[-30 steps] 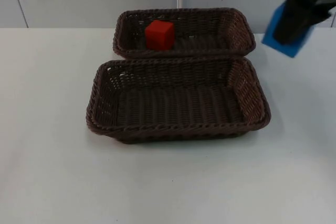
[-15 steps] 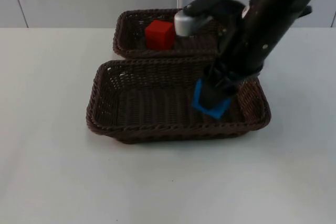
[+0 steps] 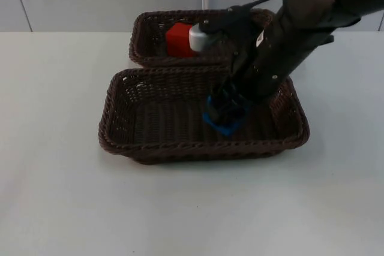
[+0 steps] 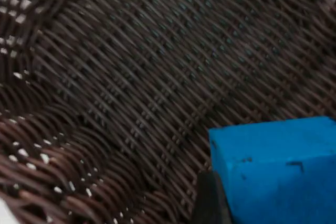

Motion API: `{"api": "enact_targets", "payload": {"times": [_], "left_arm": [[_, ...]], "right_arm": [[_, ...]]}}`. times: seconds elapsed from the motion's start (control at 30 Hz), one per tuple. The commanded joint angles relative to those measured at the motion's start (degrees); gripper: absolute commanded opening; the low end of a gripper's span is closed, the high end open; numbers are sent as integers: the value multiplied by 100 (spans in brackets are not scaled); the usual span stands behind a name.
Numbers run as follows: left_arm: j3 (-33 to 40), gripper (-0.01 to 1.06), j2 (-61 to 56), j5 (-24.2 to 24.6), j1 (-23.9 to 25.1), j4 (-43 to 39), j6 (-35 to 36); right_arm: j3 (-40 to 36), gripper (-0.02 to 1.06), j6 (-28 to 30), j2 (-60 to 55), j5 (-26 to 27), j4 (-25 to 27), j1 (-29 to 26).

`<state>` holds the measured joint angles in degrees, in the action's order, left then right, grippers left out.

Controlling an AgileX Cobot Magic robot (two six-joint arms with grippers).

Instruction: Pick up one cube with the left hand and place it into the upper basket. Pick up one cube with the right hand and place it into the lower basket.

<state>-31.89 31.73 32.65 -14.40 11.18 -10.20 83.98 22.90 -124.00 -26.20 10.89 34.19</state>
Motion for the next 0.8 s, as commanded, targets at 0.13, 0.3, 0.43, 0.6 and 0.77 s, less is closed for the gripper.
{"api": "enact_targets", "payload": {"times": [0.13, 0.3, 0.43, 0.6, 0.77], "left_arm": [[18, 73, -25, -4, -19, 6, 5], [18, 73, -25, -4, -19, 6, 5], [18, 73, -25, -4, -19, 6, 5], [18, 73, -25, -4, -19, 6, 5], [18, 73, -25, -4, -19, 6, 5]], "right_arm": [[31, 3, -11, -242, 224, 34, 34], [31, 33, -11, -244, 248, 34, 34], [31, 66, -11, -244, 248, 34, 34], [31, 85, -11, -157, 118, 34, 34], [31, 85, -26, 275, -156, 34, 34]]}}
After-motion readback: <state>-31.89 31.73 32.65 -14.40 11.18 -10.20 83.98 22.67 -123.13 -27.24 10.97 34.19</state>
